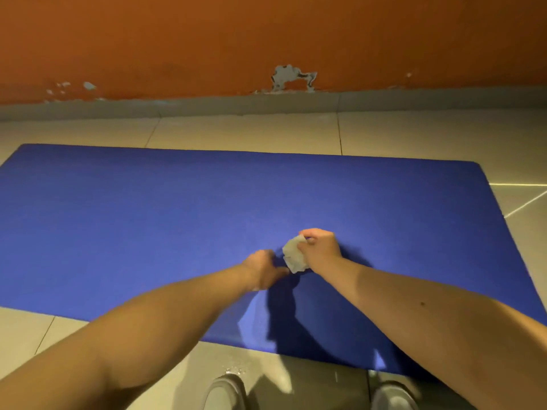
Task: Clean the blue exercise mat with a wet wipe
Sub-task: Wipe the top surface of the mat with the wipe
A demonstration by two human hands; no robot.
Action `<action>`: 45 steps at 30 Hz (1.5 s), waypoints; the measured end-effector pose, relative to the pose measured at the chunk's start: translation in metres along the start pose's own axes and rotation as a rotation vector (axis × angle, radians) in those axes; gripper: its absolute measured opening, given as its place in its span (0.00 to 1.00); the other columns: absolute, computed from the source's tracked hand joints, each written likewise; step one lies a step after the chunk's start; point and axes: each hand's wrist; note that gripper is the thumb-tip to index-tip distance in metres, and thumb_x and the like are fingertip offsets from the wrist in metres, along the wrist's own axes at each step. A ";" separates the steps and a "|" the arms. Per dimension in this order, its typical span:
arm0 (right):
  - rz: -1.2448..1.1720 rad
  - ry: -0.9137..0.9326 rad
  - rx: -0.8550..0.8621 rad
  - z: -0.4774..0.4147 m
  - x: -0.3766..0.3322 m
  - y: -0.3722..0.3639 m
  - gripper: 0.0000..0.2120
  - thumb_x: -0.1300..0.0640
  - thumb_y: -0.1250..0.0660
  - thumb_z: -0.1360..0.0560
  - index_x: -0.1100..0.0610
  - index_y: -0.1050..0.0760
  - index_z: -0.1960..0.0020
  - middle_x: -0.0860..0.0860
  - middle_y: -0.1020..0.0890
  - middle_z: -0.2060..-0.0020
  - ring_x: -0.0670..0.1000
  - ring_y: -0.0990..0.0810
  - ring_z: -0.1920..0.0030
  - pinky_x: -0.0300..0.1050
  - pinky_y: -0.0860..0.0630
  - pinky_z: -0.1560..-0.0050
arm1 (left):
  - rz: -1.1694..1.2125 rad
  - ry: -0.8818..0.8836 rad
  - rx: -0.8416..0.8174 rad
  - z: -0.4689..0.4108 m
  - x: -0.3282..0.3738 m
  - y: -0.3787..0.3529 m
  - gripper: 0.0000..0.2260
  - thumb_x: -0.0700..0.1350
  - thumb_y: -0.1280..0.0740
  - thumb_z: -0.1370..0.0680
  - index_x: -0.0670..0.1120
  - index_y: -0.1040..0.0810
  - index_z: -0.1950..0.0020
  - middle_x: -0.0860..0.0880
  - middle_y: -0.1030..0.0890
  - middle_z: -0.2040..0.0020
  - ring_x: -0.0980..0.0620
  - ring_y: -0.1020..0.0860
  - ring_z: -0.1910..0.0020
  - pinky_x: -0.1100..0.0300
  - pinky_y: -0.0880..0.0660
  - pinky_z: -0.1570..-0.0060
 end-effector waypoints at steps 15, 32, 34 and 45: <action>-0.305 -0.162 0.139 0.129 -0.012 0.137 0.10 0.62 0.32 0.22 0.56 0.28 0.61 0.57 0.20 0.56 0.55 0.22 0.55 0.54 0.18 0.43 | 0.345 -0.062 0.253 0.087 0.148 -0.023 0.04 0.36 0.31 0.23 0.35 0.20 0.51 0.39 0.17 0.57 0.46 0.21 0.63 0.53 0.18 0.58; -0.371 -0.236 0.039 0.176 -0.012 0.185 0.11 0.63 0.24 0.26 0.66 0.19 0.46 0.61 0.14 0.52 0.57 0.13 0.51 0.52 0.16 0.46 | 0.535 -0.268 0.195 0.114 0.187 -0.051 0.09 0.33 0.34 0.25 0.41 0.16 0.52 0.39 0.15 0.52 0.45 0.20 0.58 0.45 0.19 0.51; -0.220 -0.252 0.062 0.170 -0.004 0.193 0.11 0.67 0.24 0.29 0.67 0.18 0.48 0.61 0.13 0.55 0.55 0.13 0.52 0.50 0.16 0.45 | 0.565 -0.271 0.176 0.108 0.194 -0.060 0.10 0.32 0.34 0.25 0.41 0.16 0.52 0.40 0.15 0.52 0.46 0.20 0.58 0.49 0.18 0.52; -0.068 -0.230 0.182 0.165 0.146 0.267 0.04 0.64 0.28 0.24 0.57 0.21 0.55 0.56 0.18 0.57 0.53 0.18 0.60 0.45 0.18 0.54 | 0.378 -0.264 0.050 0.033 0.230 -0.184 0.04 0.35 0.34 0.22 0.41 0.20 0.53 0.46 0.22 0.63 0.48 0.27 0.66 0.61 0.27 0.64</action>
Point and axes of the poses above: each hand's wrist, its own z-axis away from the middle knuckle, its own y-axis out of the back of the hand, x = y × z
